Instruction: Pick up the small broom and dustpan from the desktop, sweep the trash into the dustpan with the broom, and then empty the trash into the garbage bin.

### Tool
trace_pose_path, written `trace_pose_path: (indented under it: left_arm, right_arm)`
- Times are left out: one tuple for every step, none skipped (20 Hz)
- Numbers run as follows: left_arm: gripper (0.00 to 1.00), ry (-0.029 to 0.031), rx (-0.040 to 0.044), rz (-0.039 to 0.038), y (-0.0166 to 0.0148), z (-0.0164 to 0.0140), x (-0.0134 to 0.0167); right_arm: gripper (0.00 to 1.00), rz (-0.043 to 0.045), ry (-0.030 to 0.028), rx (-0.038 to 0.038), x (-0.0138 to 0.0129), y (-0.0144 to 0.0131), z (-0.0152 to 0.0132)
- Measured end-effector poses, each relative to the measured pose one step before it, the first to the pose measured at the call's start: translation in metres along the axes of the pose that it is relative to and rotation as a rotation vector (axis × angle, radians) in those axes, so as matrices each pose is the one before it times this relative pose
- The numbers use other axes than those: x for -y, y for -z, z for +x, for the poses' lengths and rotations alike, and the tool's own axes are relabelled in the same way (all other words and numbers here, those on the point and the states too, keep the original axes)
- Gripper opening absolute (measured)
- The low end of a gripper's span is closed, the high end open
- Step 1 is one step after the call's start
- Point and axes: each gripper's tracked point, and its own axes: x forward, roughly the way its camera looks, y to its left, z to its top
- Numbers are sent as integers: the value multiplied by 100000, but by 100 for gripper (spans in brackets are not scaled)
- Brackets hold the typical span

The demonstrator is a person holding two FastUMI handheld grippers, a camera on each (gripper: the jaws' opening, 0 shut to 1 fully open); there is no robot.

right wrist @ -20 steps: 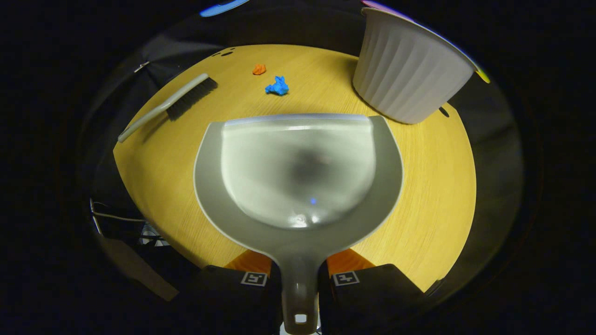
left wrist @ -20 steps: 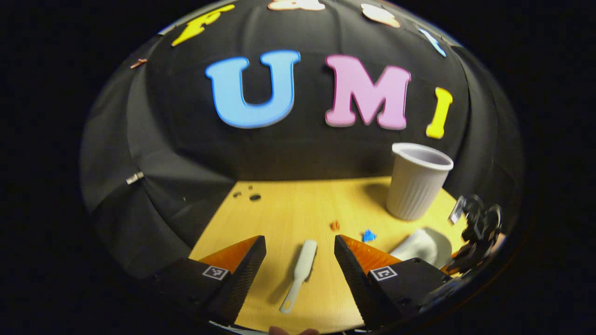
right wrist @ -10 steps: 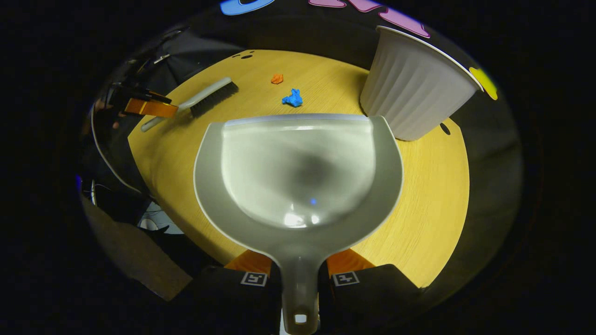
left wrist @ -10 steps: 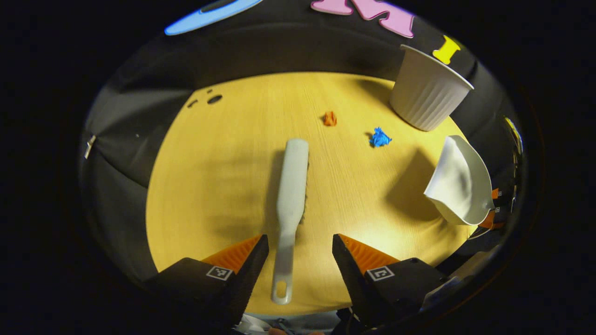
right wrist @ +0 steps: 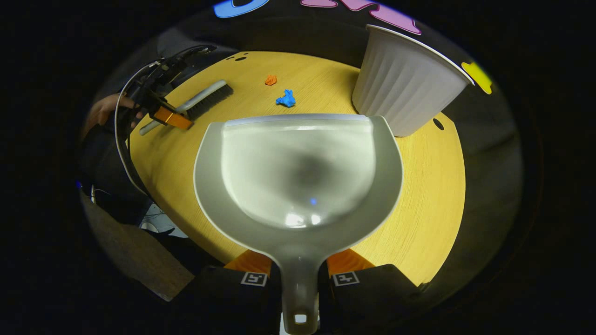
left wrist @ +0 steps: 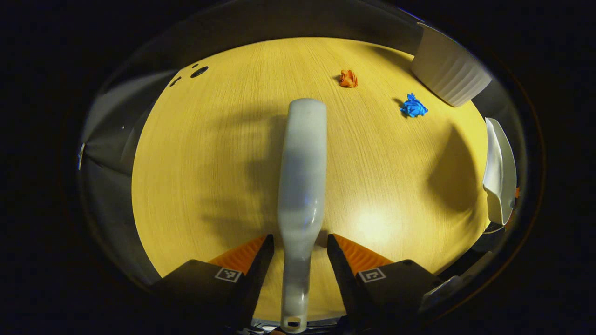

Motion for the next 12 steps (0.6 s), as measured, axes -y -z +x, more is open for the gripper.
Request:
trace_pose_path:
  left_arm:
    - [73, 234, -752, 202, 6, 161, 43]
    - [66, 1060, 613, 155, -198, -28, 250]
    - [63, 53, 161, 515, -107, 103, -4]
    - [53, -356, 261, 861, -197, 29, -27]
    - [43, -1297, -259, 1343, -240, -70, -258]
    - [37, -2293, -1173, 1759, 197, -114, -406]
    - [30, -2150, 186, 1424, -367, -99, -392]
    - [27, -214, 2293, 1441, -777, -210, -72]
    - [27, 217, 2975, 1006, -1325, -265, -231]
    - [26, -855, 2853, 547, -1320, -179, -485]
    - [28, -754, 2102, 841, -1571, -141, -521]
    - [25, -1231, 2414, 1354, -1674, 1, -394]
  right_arm:
    - [36, -38, -137, -189, 13, -18, 68]
    - [36, -166, -33, -148, 19, -123, 39]
    - [36, -232, -134, -271, -4, -45, -44]
    - [36, -365, -253, -478, 12, -83, 36]
    - [36, -429, -189, -311, -9, -47, -53]
    - [36, -614, -307, -721, -26, -112, -28]
    - [36, -816, -276, -1215, 43, 29, 77]
    - [36, -959, -257, -1754, 1, -42, 127]
    - [36, -877, -179, -2510, 32, -36, 147]
    - [36, -844, -554, -3110, 47, 34, 87]
    - [36, -729, -795, -3080, 4, 30, 488]
    - [36, -399, -675, -2615, 32, -138, 299]
